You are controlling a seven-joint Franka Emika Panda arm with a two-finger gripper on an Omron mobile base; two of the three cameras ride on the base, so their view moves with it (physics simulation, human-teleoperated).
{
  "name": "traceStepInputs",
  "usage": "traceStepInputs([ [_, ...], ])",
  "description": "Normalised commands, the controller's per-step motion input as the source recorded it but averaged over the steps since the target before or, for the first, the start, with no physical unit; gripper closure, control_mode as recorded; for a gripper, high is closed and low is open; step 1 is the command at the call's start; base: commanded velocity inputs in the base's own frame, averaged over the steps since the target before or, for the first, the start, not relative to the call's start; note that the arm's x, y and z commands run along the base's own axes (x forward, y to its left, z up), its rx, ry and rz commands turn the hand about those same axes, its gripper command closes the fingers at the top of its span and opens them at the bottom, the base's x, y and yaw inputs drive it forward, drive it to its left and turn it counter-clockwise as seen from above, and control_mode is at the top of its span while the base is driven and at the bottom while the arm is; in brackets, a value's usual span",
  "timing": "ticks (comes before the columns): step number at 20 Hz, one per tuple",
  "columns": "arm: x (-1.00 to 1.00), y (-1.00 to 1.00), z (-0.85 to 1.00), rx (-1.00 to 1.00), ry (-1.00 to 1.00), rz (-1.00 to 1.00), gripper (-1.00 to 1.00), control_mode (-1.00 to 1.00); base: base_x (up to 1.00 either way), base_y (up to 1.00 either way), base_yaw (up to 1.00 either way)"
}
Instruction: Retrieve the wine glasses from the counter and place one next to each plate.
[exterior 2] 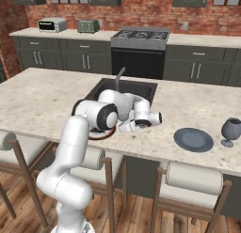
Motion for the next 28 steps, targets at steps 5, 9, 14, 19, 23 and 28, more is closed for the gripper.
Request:
traceStepInputs([
  [5, -0.03, -0.05, -0.41, -0.03, 0.05, 0.00, -1.00, -1.00, 0.00, 0.00, 0.00],
  [9, -0.06, -0.29, -0.25, -0.02, 0.00, 0.00, -1.00, -1.00, 0.00, 0.00, 0.00],
  [14, -0.08, -0.33, -0.21, 0.00, 0.00, 0.00, -1.00, -1.00, 0.00, 0.00, 0.00],
  [19, -0.13, -0.47, -0.05, 0.00, -0.02, 0.00, -1.00, -1.00, 0.00, 0.00, 0.00],
  [23, -0.10, -0.37, -0.01, 0.00, -0.01, 0.00, -1.00, -1.00, 0.00, 0.00, 0.00],
  [28, -0.37, -0.01, -0.12, 0.00, -0.04, 0.00, -1.00, -1.00, 0.00, 0.00, 0.00],
])
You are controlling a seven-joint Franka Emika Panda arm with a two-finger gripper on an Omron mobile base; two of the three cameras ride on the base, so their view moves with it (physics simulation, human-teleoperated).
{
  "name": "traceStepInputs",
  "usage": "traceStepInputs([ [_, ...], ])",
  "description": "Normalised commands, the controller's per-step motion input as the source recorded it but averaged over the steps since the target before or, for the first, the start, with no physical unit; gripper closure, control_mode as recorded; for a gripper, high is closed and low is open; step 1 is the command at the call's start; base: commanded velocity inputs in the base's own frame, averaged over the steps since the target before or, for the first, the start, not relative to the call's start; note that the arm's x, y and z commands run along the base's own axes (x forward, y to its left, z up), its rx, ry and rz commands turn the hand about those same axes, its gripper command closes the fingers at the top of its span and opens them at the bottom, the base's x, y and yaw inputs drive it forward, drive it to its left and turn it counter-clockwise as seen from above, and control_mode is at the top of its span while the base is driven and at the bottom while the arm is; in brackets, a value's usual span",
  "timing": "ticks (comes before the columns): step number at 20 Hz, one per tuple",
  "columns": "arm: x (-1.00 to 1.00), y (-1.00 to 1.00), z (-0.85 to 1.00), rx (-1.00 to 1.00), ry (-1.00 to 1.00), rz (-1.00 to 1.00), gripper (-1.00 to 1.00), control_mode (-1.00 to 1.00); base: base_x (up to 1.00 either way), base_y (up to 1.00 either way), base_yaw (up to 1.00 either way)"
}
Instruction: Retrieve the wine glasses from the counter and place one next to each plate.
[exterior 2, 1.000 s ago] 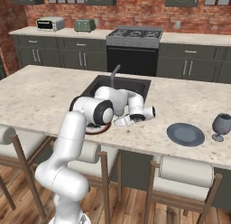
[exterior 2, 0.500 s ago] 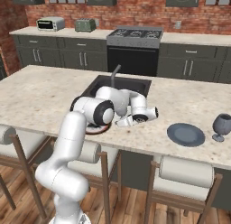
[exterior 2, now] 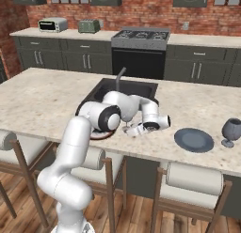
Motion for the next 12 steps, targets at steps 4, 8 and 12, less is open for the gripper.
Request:
traceStepInputs([
  [4, -0.42, -0.11, 0.04, 0.00, -0.12, 0.00, -1.00, -1.00, 0.00, 0.00, 0.00],
  [8, -0.34, -0.21, 0.14, 0.00, -0.09, 0.00, -1.00, -1.00, 0.00, 0.00, 0.00],
  [12, -0.37, -0.05, 0.26, 0.00, -0.18, 0.00, -1.00, -1.00, 0.00, 0.00, 0.00],
])
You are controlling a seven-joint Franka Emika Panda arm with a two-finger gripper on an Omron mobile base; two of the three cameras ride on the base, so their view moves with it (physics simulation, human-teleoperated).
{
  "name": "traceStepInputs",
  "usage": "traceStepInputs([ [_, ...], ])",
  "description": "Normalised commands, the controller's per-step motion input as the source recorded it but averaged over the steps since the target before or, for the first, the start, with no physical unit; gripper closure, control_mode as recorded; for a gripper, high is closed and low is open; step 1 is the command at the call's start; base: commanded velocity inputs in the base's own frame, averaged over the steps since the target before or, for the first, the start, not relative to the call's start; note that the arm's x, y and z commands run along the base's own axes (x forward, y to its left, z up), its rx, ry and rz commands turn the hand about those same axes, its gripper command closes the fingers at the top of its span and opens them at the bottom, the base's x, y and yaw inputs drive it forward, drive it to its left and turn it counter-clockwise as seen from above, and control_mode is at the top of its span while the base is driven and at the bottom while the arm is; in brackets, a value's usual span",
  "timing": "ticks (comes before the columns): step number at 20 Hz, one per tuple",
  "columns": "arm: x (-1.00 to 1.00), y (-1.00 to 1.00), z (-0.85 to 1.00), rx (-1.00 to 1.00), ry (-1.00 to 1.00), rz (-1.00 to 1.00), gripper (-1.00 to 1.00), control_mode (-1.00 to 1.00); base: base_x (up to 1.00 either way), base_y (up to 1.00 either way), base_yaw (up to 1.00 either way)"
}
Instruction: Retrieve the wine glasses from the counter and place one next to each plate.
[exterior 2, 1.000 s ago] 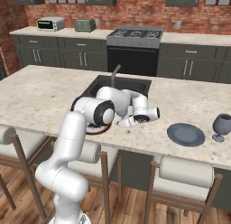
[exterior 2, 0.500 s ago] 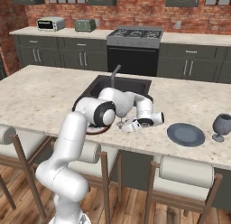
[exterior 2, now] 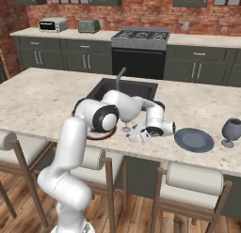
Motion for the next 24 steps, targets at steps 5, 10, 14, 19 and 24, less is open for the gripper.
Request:
traceStepInputs([
  [5, -0.65, 0.00, 0.47, 0.00, -0.17, 0.00, -1.00, -1.00, 0.00, 0.00, 0.00],
  [10, -0.79, 0.03, 0.69, 0.00, -0.16, 0.00, -1.00, -1.00, 0.00, 0.00, 0.00],
  [14, -0.50, 0.04, 0.89, 0.00, -0.09, 0.00, -1.00, -1.00, 0.00, 0.00, 0.00],
  [19, -0.53, 0.05, 1.00, 0.00, -0.09, 0.01, -1.00, -1.00, 0.00, 0.00, 0.00],
  [24, -0.68, 0.15, 1.00, 0.00, -0.01, 0.07, -1.00, -1.00, 0.00, 0.00, 0.00],
])
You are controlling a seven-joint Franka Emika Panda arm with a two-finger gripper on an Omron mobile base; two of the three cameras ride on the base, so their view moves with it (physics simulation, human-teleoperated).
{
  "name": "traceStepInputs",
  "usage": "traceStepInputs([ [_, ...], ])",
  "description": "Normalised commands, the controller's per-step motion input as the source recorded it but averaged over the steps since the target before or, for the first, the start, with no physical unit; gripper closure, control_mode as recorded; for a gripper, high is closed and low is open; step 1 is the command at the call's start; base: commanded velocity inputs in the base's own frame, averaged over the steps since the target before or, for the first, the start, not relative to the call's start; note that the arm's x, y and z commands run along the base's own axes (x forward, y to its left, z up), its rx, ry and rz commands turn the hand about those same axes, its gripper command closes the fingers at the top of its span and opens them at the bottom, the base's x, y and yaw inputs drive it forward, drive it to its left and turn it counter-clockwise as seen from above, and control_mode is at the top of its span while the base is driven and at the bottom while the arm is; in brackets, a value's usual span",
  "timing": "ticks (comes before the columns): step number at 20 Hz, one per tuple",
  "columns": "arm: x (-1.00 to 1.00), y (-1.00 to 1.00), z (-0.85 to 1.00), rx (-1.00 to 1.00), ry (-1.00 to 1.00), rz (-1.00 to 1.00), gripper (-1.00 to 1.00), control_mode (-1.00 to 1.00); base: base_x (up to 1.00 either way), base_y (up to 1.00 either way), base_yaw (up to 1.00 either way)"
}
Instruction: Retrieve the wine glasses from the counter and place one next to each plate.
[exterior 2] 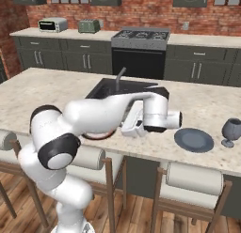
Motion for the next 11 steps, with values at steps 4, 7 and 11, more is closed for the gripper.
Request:
traceStepInputs([
  [4, -0.83, 0.20, 1.00, 0.00, -0.06, 0.07, -1.00, -1.00, 0.00, 0.00, 0.00],
  [7, -0.90, 0.25, 1.00, 0.00, -0.08, 0.07, -1.00, -1.00, 0.00, 0.00, 0.00],
  [11, -0.86, 0.49, 0.88, 0.00, -0.08, 0.12, -1.00, -1.00, 0.00, 0.00, 0.00],
])
